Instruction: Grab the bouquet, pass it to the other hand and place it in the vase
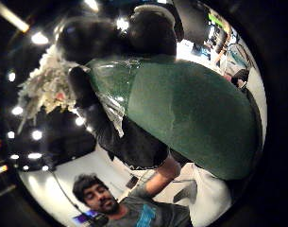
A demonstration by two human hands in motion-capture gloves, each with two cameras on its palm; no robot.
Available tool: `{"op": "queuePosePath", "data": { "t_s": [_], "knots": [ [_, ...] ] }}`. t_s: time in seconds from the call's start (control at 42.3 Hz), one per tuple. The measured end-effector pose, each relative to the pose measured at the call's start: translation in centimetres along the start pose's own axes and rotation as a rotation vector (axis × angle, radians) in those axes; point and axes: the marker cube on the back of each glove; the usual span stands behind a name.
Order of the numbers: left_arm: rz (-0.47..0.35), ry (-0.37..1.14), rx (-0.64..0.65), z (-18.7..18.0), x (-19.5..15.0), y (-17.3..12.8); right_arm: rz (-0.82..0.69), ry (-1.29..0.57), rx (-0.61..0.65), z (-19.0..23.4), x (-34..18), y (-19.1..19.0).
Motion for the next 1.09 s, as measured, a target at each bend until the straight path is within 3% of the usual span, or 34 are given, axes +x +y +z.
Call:
{"op": "queuePosePath", "data": {
  "t_s": [0.047, 0.071, 0.118, 0.213, 0.331, 0.52, 0.639, 0.757, 0.781, 0.828, 0.923, 0.97, 1.088],
  "knots": [
    [-0.148, 0.092, -0.008, 0.3, 0.7, 0.7, -0.003, 0.016, -0.024, 0.0, -0.2, 0.1],
    [-0.18, 0.122, -0.014, 0.3, 1.1, 0.8, -0.007, 0.028, -0.044, -0.1, -0.3, 0.1],
    [-0.17, 0.148, -0.027, 0.0, 1.8, 0.6, -0.014, 0.06, -0.1, -0.5, -0.5, 0.2],
    [-0.009, 0.064, -0.023, -1.7, 2.3, -0.8, -0.011, 0.148, -0.218, -1.8, -0.4, 0.8],
    [-0.081, 0.126, 0.038, -3.9, 5.8, -1.4, 0.049, 0.312, -0.31, -6.3, -1.0, 2.3],
    [0.038, 0.05, 0.14, -8.7, 8.9, -3.1, 0.06, 0.639, -0.081, -16.6, -0.9, 1.8],
    [0.09, 0.008, 0.191, -11.1, 9.6, -4.2, 0.066, 0.713, 0.066, -21.6, -3.1, 1.9],
    [0.345, -0.116, 0.193, -13.2, 7.9, -6.1, 0.082, 0.716, 0.167, -25.5, -4.6, 2.2],
    [0.365, -0.13, 0.194, -13.6, 7.2, -6.4, 0.083, 0.717, 0.187, -26.3, -4.9, 2.3],
    [0.308, -0.12, 0.204, -13.9, 5.3, -6.6, 0.087, 0.72, 0.22, -27.5, -5.5, 2.5],
    [0.031, -0.036, 0.232, -14.1, 1.0, -6.6, 0.103, 0.731, 0.272, -29.3, -6.0, 2.7],
    [-0.062, -0.002, 0.236, -13.9, -0.6, -6.5, 0.111, 0.733, 0.296, -30.2, -6.1, 2.8],
    [-0.14, 0.05, 0.22, -12.9, -3.3, -6.5, 0.124, 0.732, 0.316, -31.2, -5.9, 3.0]
  ]
}}
